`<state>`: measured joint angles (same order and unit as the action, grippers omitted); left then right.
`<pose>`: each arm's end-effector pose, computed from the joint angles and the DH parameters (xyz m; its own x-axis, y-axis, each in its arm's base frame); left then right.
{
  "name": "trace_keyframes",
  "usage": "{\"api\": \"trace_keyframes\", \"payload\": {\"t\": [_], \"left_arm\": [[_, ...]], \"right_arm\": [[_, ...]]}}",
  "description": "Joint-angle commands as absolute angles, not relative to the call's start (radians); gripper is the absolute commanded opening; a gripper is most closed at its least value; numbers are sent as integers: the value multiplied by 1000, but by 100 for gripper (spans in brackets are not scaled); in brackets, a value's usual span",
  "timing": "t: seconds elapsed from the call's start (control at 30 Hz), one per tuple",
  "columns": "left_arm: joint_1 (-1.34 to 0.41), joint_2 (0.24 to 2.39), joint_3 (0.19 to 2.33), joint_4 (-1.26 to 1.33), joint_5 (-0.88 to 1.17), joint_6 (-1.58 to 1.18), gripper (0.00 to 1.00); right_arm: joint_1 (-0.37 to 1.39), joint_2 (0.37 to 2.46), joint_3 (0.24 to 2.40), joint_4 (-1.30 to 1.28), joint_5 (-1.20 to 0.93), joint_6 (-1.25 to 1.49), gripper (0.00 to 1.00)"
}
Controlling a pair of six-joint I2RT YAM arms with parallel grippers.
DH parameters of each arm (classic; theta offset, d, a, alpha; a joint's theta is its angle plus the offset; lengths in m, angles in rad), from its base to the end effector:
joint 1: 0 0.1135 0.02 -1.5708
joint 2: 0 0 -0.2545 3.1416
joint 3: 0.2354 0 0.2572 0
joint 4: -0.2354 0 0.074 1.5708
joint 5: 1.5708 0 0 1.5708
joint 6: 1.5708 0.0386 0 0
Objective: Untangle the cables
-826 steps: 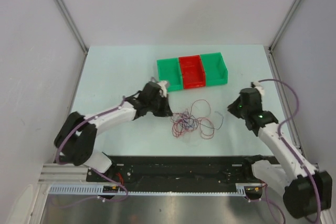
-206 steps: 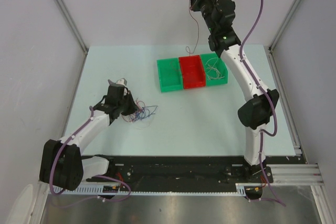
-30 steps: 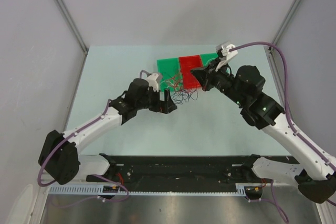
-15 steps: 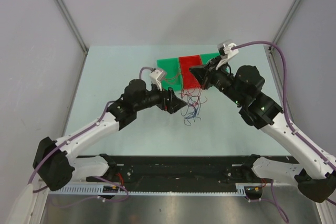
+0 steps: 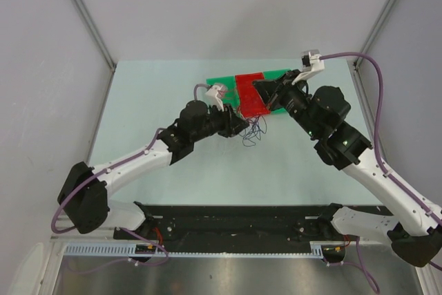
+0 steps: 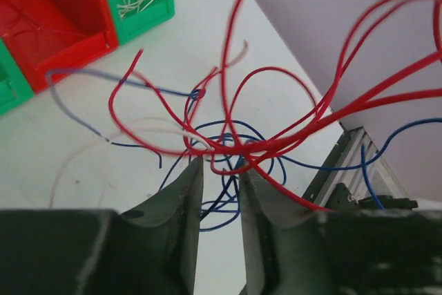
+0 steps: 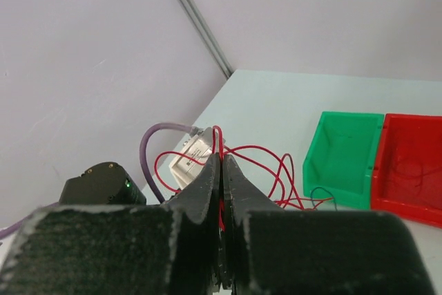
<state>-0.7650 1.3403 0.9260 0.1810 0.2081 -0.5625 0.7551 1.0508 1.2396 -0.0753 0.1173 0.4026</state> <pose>0.2280 -0.2299 0.2897 -0.5798 -0.1667 -0.7975 0.6069 0.5647 -0.5593 0.1775 0.1609 0.4529 -0.1576 0.3860 -0.9089 -0.5806 0.7083 0.4015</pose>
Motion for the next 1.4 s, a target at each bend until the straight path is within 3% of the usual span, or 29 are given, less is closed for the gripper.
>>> {"api": "trace_keyframes", "payload": {"t": [0.0,0.07,0.27,0.4,0.57,0.7,1.1,1.23,1.37], "left_arm": [[-770,1341,945,224,65,-621,19],[-770,1321,917,222,20,-621,1],[-682,1165,787,79,-190,-637,0],[-477,1017,577,61,-66,-709,0],[-371,852,529,-137,-258,-710,0],[-299,851,592,-279,-328,-712,0],[-100,885,652,-405,-340,-704,0],[-39,894,673,-439,-367,-707,0],[40,888,681,-448,-374,-716,1]], "right_arm": [[732,1023,1229,-46,149,474,0],[701,1011,1227,-75,166,479,0],[482,999,1226,-296,403,483,0],[290,989,1197,-448,503,494,0],[71,966,1115,-518,454,514,0],[-73,969,1091,-526,390,503,0],[-190,971,1089,-508,325,448,0],[-193,976,1089,-505,236,408,10],[-193,992,1086,-541,175,419,9]]}}
